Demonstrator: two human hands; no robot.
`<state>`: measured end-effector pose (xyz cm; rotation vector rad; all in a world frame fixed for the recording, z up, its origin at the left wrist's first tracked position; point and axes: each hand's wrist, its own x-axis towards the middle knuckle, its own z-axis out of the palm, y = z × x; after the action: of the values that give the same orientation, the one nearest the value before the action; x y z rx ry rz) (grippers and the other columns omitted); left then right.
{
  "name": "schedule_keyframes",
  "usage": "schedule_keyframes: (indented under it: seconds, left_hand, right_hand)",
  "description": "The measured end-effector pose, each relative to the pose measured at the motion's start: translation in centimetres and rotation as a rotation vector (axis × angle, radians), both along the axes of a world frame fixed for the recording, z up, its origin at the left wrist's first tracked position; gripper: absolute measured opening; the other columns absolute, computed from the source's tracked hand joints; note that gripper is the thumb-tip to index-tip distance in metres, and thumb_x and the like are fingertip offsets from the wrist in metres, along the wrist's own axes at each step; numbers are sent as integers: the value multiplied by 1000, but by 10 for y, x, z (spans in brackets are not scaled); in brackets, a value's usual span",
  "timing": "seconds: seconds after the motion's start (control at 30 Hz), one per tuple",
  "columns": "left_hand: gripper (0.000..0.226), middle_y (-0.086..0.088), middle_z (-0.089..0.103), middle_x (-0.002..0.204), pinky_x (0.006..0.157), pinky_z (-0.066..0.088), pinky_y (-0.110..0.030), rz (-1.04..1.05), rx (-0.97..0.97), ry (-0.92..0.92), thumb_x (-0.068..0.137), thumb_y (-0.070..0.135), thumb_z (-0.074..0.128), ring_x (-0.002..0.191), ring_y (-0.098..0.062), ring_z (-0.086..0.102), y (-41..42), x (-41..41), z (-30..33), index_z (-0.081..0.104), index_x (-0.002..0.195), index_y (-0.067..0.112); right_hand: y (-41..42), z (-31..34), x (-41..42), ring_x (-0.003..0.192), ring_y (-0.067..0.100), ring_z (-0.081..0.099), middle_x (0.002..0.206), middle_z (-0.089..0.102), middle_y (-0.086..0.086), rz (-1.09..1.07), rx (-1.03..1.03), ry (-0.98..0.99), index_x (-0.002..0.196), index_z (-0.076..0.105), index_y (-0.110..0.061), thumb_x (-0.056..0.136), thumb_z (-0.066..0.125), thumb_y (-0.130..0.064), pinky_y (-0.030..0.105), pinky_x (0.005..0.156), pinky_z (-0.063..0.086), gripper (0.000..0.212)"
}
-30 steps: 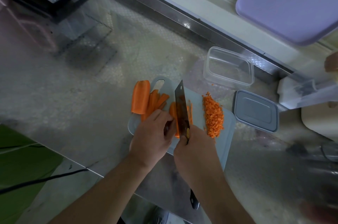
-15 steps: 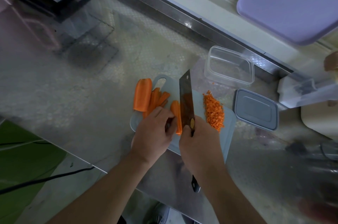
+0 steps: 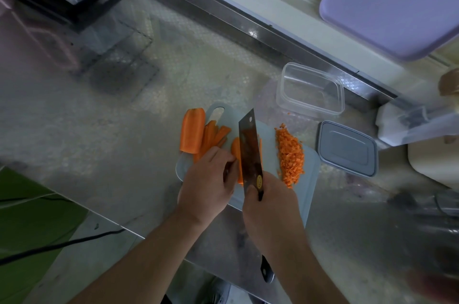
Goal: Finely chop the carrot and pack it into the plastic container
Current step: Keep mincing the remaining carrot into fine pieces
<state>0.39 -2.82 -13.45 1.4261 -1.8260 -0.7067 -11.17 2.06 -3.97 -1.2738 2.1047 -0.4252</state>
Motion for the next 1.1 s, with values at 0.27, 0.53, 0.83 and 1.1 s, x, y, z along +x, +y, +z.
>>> schedule_keyframes:
  seconds: [0.27,0.53,0.83,1.1]
  left_hand:
    - [13,11,55,83,60,41,-18,1,-11,-19,96,17,72,71,-7,49,-1,-1,-1,64,86,18]
    - [18,14,54,83,62,38,-11,-24,57,17,95,34,66,74,-6,49,-1,-1,2,64,86,19]
    - [12,9,59,85,63,46,-20,-10,-15,-24,99,18,71,74,-5,52,-1,1,-1,66,88,17]
    - [14,9,56,83,62,44,-22,-8,7,-6,100,20,67,73,-6,50,0,-1,0,64,87,17]
  right_hand:
    - [-5,-2,5,58,11,51,65,52,-4,-23,56,-10,73,48,-26,99,43,-18,24,51,34,28]
    - [-22,-10,17,68,13,61,73,63,-6,-43,-4,-3,84,56,-27,95,44,-27,37,61,53,16]
    - [-7,-4,4,55,10,52,62,54,-5,-26,-54,10,76,51,-26,99,47,-20,29,51,43,25]
    - [-2,1,3,54,7,48,62,52,-7,-24,-12,-27,76,48,-27,100,47,-19,17,49,32,25]
